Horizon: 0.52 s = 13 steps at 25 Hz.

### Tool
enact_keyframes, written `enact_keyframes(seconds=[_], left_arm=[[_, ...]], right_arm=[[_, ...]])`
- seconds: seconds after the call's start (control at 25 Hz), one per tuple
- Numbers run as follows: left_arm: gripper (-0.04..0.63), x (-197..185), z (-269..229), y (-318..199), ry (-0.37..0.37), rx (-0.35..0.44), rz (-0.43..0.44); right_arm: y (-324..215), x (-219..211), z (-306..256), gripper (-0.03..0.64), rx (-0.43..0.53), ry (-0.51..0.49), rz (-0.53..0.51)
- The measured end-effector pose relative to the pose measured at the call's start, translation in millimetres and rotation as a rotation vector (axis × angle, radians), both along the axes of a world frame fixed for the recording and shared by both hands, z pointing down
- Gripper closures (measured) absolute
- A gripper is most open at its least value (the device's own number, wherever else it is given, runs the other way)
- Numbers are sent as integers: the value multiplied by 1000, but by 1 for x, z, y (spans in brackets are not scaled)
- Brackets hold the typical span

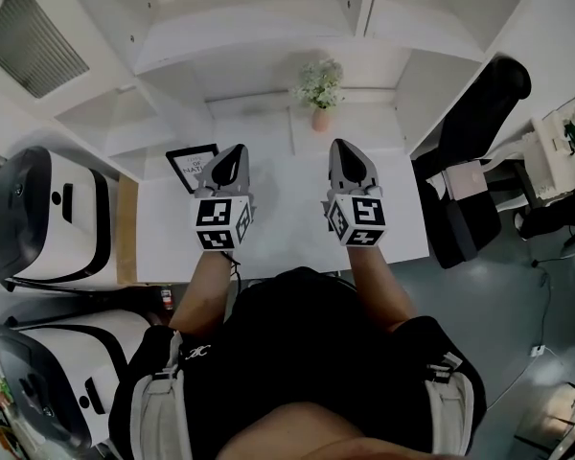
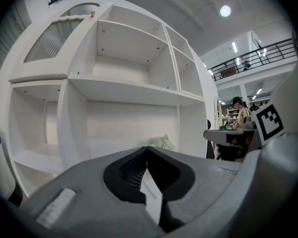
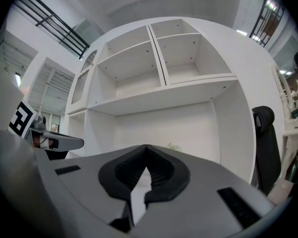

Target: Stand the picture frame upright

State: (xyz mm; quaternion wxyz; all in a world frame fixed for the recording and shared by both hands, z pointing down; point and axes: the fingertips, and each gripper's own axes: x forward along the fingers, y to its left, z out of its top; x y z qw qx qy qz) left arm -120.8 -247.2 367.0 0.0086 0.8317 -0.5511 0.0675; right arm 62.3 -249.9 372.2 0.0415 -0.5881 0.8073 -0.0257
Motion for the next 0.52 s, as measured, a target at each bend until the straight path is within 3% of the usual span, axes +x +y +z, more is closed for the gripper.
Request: enact_keyframes(seconds=[0.52], left_arm=[[578,-5,-4,12,24,12,-3]], right_arm=[[8,-7,-1,615,9,-3,-22]])
